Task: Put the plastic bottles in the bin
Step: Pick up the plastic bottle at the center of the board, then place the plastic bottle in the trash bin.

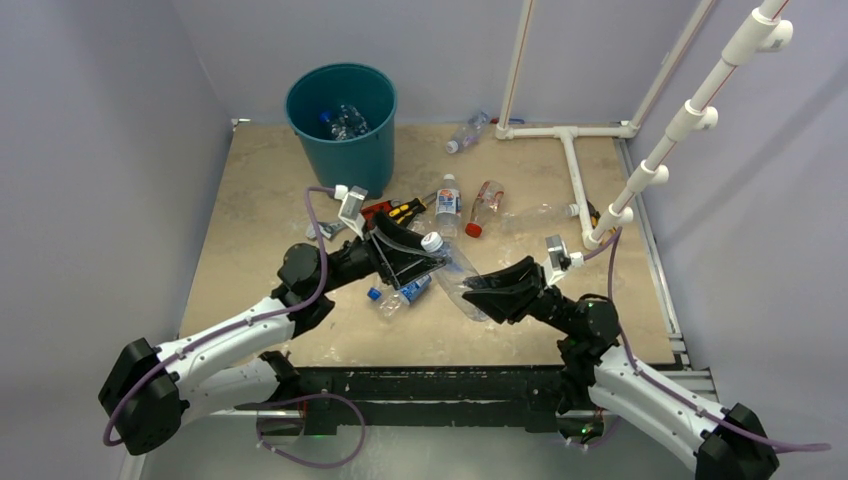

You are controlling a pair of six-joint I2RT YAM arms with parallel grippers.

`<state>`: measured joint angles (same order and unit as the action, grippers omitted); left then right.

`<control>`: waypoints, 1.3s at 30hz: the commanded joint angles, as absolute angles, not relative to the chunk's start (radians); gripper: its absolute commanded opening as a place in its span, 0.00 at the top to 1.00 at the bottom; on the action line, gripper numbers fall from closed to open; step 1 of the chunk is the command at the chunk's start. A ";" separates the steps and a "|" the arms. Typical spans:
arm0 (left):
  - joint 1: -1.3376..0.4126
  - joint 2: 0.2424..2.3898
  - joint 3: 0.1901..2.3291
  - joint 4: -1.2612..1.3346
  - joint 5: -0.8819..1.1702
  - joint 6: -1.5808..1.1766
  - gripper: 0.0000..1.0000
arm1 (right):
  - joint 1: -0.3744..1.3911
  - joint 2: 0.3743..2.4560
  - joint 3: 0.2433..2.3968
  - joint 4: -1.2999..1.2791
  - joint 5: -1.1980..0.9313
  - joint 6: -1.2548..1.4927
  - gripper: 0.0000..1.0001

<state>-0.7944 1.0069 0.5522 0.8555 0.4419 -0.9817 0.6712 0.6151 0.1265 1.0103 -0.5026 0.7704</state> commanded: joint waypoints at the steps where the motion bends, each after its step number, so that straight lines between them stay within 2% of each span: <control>1: -0.800 1.001 0.623 0.889 0.435 -0.942 0.32 | 0.679 0.616 0.119 1.041 -0.470 0.769 1.00; 4: -0.802 1.008 0.637 0.892 0.438 -0.943 0.33 | 0.681 0.618 0.121 1.039 -0.469 0.767 1.00; 10: -0.811 1.018 0.628 0.909 0.443 -0.943 0.46 | 0.688 0.633 0.119 1.045 -0.460 0.767 1.00; 16: -0.814 1.012 0.631 0.912 0.449 -0.934 0.79 | 0.713 0.675 0.130 1.054 -0.452 0.757 1.00; 19: -0.815 0.995 0.639 0.870 0.451 -0.903 0.88 | 0.733 0.694 0.139 1.032 -0.436 0.752 0.98; 20: -0.815 0.986 0.640 0.848 0.450 -0.892 0.92 | 0.735 0.697 0.139 1.026 -0.432 0.753 0.91; 22: -0.815 0.968 0.640 0.801 0.439 -0.868 1.00 | 0.739 0.695 0.139 1.017 -0.428 0.756 0.70; 23: -0.815 0.957 0.642 0.773 0.431 -0.856 1.00 | 0.740 0.691 0.141 1.003 -0.424 0.758 0.58; 26: -0.815 0.921 0.654 0.688 0.407 -0.811 1.00 | 0.741 0.660 0.160 0.937 -0.402 0.754 0.36; 28: -0.815 0.899 0.671 0.621 0.378 -0.777 1.00 | 0.741 0.628 0.178 0.884 -0.385 0.747 0.26; 29: -0.815 0.888 0.683 0.583 0.361 -0.755 1.00 | 0.741 0.613 0.192 0.853 -0.375 0.741 0.16; 32: -0.815 0.867 0.746 0.412 0.281 -0.664 1.00 | 0.741 0.555 0.254 0.717 -0.352 0.696 0.03; 36: -0.815 0.875 0.904 0.140 0.153 -0.487 1.00 | 0.741 0.462 0.325 0.505 -0.303 0.625 0.01; 39: -0.815 0.891 1.033 -0.012 -0.026 -0.341 1.00 | 0.741 0.399 0.355 0.359 -0.238 0.584 0.01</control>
